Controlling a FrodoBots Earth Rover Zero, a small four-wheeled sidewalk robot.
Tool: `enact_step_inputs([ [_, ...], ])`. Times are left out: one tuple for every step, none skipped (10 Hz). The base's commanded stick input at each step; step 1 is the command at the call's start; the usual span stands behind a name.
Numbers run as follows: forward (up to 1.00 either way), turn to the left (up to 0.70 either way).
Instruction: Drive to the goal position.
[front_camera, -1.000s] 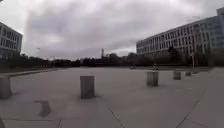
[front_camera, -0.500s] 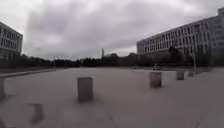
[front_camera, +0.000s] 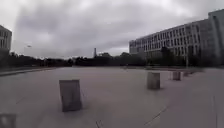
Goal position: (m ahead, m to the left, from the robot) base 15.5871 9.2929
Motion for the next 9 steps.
enact_step_inputs([
  [0.70, 0.00],
  [0.70, 0.00],
  [0.70, 0.00],
  [0.70, 0.00],
  [0.70, 0.00],
  [0.70, 0.00],
  [0.70, 0.00],
  [0.70, 0.00],
  [0.70, 0.00],
])
